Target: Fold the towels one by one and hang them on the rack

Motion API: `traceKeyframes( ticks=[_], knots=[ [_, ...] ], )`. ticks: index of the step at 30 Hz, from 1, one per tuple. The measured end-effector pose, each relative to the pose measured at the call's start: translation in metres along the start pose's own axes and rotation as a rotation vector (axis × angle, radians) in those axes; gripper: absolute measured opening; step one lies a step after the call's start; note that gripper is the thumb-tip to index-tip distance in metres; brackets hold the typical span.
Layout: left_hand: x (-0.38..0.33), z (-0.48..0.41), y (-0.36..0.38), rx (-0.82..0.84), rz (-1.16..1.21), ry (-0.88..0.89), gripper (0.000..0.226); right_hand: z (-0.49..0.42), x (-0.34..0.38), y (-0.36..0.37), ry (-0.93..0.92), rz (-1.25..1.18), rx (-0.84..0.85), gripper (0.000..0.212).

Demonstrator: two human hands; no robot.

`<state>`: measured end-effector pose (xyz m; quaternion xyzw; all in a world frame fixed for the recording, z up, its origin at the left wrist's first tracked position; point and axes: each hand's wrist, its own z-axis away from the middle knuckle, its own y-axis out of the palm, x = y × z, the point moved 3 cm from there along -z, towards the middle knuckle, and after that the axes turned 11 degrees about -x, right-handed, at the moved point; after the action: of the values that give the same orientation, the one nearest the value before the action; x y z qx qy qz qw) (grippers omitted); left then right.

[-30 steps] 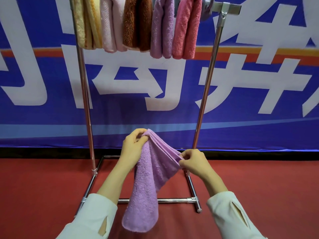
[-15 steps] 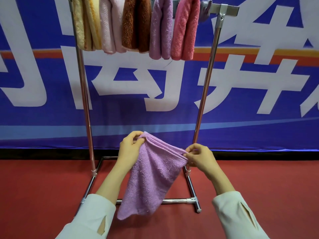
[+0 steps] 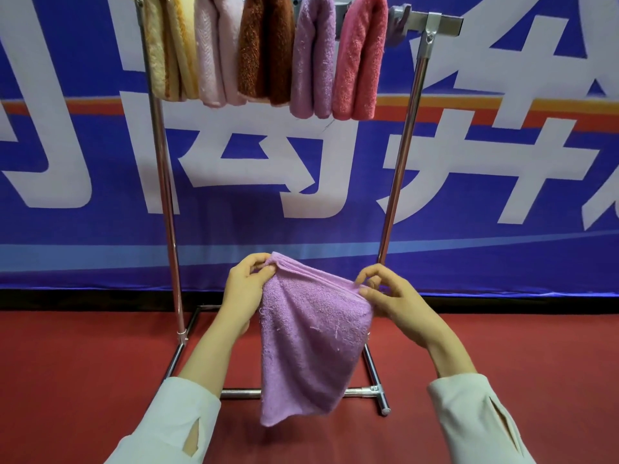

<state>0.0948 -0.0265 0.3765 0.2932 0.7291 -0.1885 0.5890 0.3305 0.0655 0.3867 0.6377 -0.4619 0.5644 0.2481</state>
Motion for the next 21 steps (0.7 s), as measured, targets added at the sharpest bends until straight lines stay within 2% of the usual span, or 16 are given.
traceKeyframes(
  ticks=[2, 5, 10, 12, 15, 18, 21],
  knots=[
    [-0.001, 0.000, -0.001, -0.001, 0.004, 0.004, 0.017, 0.001, 0.003, 0.003, -0.058, 0.143, 0.034, 0.017],
    [-0.003, 0.000, -0.003, -0.016, 0.021, 0.004, 0.018, 0.002, 0.001, 0.005, -0.051, 0.253, 0.068, 0.017],
    [-0.006, 0.001, -0.001, 0.001, 0.032, 0.010, 0.021, 0.008, 0.003, 0.011, 0.048, 0.234, 0.099, 0.007],
    [-0.007, 0.000, -0.001, 0.007, 0.015, 0.021, 0.021, 0.010, 0.005, 0.015, 0.041, 0.323, 0.105, 0.012],
    [-0.010, -0.001, -0.001, 0.007, 0.008, 0.028, 0.019, 0.008, 0.005, 0.018, -0.051, 0.528, 0.077, 0.027],
    [-0.012, -0.003, -0.005, -0.033, 0.040, 0.011, 0.020, 0.003, 0.001, 0.021, -0.154, 0.649, 0.097, 0.031],
    [-0.011, -0.004, -0.008, -0.042, 0.037, 0.005, 0.020, 0.001, 0.001, 0.020, -0.197, 0.704, 0.026, 0.027]
  ],
)
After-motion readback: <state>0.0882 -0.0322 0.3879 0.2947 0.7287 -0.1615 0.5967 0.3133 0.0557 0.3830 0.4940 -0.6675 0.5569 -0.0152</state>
